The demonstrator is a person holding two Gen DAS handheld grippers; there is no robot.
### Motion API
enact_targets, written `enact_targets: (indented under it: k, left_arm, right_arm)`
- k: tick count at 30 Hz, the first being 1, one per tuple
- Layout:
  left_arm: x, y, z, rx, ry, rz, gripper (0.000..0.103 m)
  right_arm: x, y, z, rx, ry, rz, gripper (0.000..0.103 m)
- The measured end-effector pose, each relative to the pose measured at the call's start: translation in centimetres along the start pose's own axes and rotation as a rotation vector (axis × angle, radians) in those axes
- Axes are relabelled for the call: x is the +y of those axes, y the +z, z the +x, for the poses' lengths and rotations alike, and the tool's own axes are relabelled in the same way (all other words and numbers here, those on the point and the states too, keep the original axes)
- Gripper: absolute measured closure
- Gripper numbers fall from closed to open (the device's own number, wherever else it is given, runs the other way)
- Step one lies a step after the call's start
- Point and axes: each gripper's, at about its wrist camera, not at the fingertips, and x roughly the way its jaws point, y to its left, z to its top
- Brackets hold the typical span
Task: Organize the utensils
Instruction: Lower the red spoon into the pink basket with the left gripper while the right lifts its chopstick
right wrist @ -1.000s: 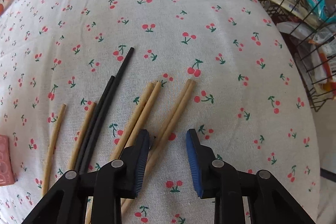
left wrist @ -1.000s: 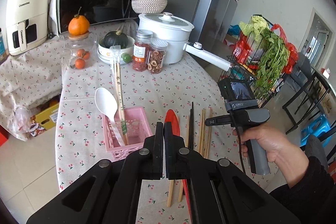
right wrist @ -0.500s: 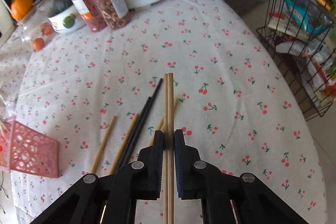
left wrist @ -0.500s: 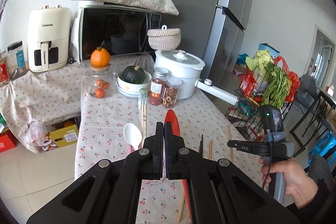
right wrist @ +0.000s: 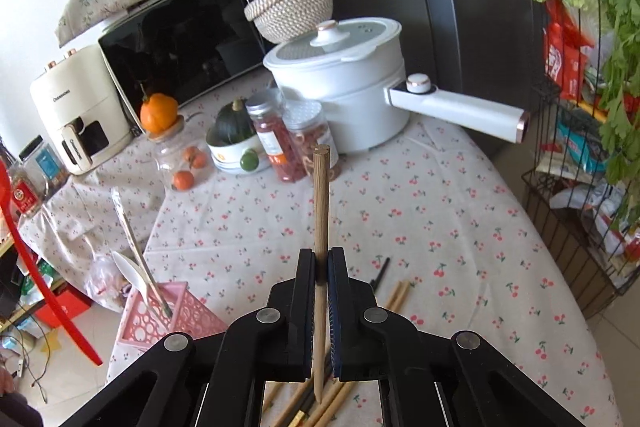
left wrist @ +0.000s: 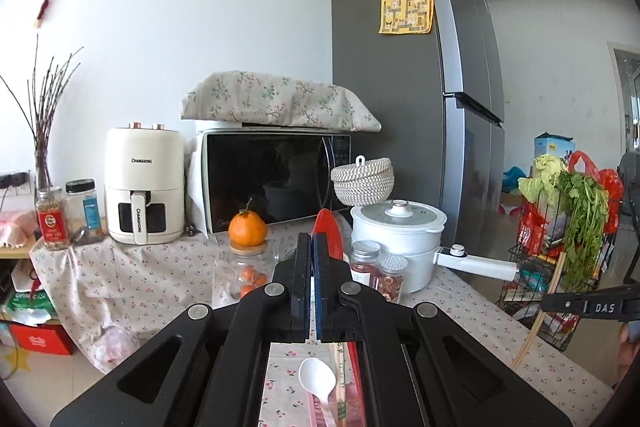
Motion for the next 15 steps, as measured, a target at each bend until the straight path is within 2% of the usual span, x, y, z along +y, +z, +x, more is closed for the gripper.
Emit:
enact_targets:
  k: [4, 11, 15]
  left_arm:
    - [0.3, -0.6, 1.5, 0.052, -0.002, -0.043, 0.103]
    - [0.6, -0.7, 1.7, -0.030, 0.075, -0.049, 0.103]
    - [0.0, -1.8, 3.1, -0.035, 0.096, 0.005, 0.103]
  right_arm:
    - [0.1, 0.7, -0.2, -0.016, 0.017, -0.005, 0.099]
    - [0.4, 1.8, -1.5, -0.059, 0.074, -0.007, 0.099]
    - [1.3, 2.2, -2.3, -0.085, 0.108, -0.015, 0.099]
